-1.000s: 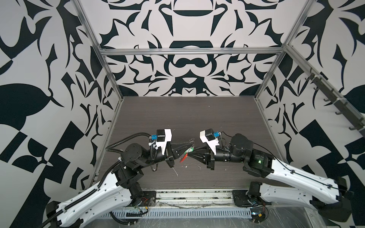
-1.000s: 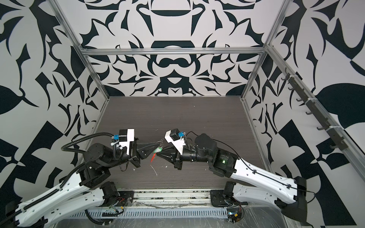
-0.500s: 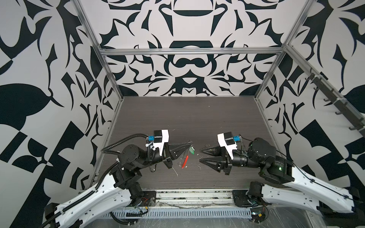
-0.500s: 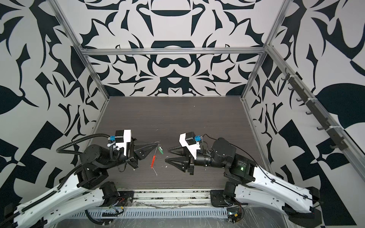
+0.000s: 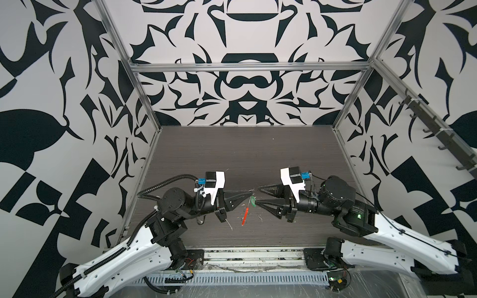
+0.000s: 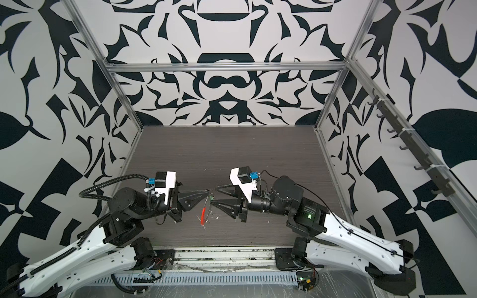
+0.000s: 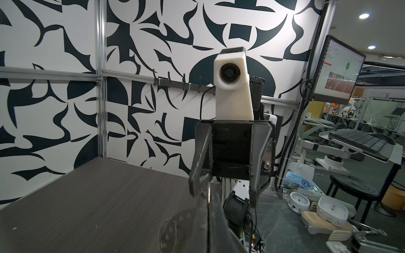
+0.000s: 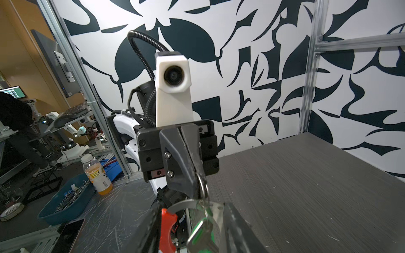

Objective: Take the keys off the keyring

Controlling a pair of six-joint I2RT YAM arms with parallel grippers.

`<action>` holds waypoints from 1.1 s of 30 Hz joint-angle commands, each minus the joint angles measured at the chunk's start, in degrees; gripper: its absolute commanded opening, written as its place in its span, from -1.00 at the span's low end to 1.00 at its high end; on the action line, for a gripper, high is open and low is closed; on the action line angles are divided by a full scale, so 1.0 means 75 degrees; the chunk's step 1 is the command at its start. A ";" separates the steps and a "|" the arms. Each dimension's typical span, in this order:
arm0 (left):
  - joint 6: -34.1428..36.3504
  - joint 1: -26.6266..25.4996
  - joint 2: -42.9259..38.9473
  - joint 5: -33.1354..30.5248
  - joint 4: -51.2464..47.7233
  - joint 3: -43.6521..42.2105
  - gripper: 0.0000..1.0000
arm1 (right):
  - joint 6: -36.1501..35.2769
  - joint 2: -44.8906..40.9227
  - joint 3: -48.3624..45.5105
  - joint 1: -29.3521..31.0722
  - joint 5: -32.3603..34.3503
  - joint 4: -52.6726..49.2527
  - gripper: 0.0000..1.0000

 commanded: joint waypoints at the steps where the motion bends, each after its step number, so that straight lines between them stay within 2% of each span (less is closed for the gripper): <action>1: -0.0074 0.0003 -0.0031 0.0182 0.0327 -0.0031 -1.00 | -0.0081 0.0045 0.0337 0.0029 0.0002 0.0514 -0.06; 10: -0.0068 0.0005 -0.0087 0.0145 0.0376 -0.0070 -1.00 | -0.0049 0.0136 0.0299 0.0037 -0.0161 0.0416 -0.24; 24: -0.0097 0.0000 -0.0020 0.0145 0.0404 -0.0068 -1.00 | -0.0019 0.0196 0.0206 0.0040 -0.0240 0.0423 -1.00; 28: -0.0126 0.0009 -0.0050 0.0036 0.0167 -0.0019 -1.00 | 0.0026 0.0139 0.0302 0.0025 -0.0097 0.0138 -1.00; 29: -0.0127 0.0005 -0.0087 -0.0014 0.0017 0.0020 -0.95 | 0.0016 0.0116 0.0388 0.0031 -0.0029 -0.0097 -1.00; 33: 0.0043 0.0001 -0.0368 -0.0153 -0.0760 0.0127 -0.33 | -0.0290 0.0109 0.0922 0.0013 0.0200 -0.1690 -1.00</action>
